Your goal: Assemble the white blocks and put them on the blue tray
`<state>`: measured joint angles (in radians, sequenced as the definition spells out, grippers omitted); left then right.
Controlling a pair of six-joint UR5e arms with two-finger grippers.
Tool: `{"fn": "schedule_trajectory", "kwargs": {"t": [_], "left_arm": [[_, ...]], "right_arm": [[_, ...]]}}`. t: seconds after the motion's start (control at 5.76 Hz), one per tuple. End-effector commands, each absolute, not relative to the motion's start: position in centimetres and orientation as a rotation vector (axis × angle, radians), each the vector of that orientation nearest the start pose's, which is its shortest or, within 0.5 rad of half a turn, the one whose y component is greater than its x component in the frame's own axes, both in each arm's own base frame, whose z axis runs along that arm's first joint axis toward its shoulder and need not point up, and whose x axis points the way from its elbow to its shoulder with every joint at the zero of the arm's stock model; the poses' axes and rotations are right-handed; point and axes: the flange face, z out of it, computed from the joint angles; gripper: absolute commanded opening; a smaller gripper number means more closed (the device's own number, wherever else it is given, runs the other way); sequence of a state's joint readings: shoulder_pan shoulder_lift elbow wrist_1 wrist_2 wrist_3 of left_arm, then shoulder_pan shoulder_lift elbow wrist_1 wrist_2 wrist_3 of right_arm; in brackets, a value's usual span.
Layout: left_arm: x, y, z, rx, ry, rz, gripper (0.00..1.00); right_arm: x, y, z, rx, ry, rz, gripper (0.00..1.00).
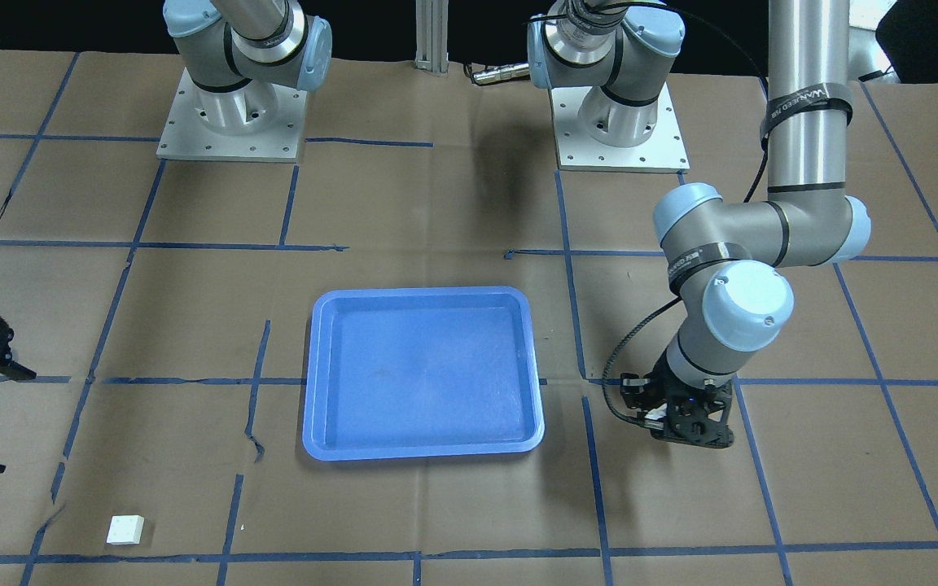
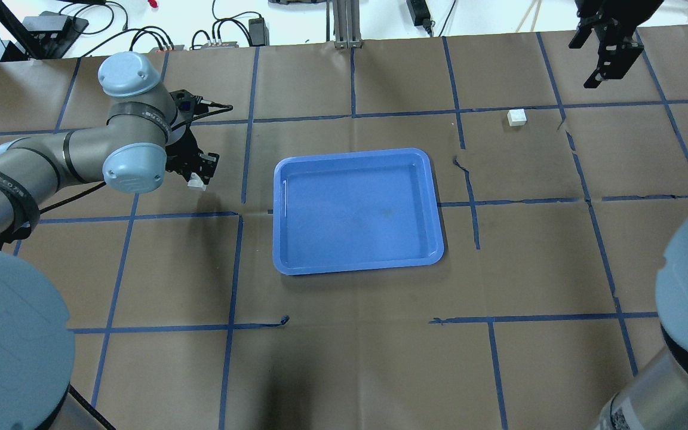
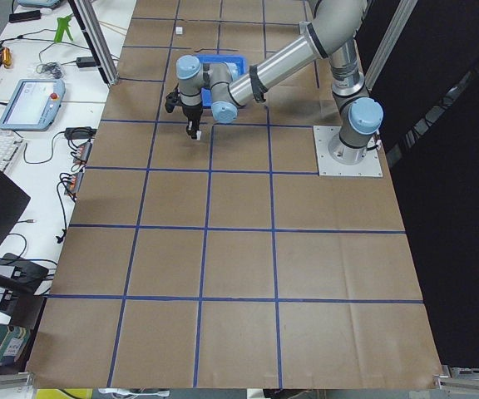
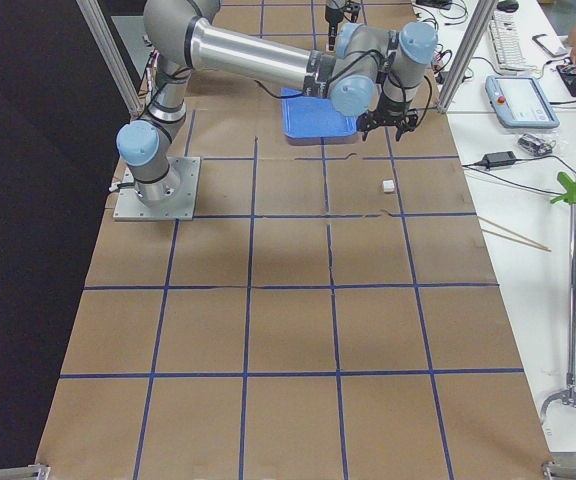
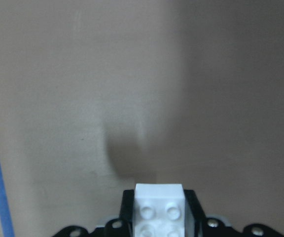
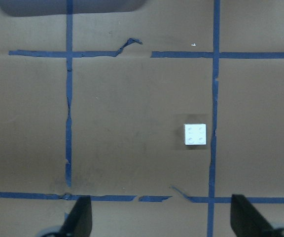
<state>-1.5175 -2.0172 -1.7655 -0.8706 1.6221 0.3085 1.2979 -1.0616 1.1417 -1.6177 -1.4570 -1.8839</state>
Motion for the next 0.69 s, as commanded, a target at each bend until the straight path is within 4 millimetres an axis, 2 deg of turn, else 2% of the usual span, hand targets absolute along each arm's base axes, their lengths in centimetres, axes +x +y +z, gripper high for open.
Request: {"fn": "schedule_trajectory", "kwargs": {"t": [0.0,0.17,0.35,0.52], "left_arm": [[-22.4,-57.6,24.3,1.032,2.894,-0.144,0.21],[-27.5,-55.3,24.1,1.391,2.743,-0.133,0.1],[-31.0,-53.6,23.6,1.676,2.594,-0.121,0.07],[-33.3,-52.4,23.2,1.903,2.455,-0.126,0.08]], "right_arm": [[-5.5,-74.3,36.6,-2.235,2.018,-0.199,1.0],[-5.4,-74.8,34.6,-2.207,1.979,-0.239,1.0],[-5.6,-75.4,32.3,-2.157,1.957,-0.287,1.0],[-9.0,-75.7,29.2,-2.045,1.975,-0.349,1.0]]}}
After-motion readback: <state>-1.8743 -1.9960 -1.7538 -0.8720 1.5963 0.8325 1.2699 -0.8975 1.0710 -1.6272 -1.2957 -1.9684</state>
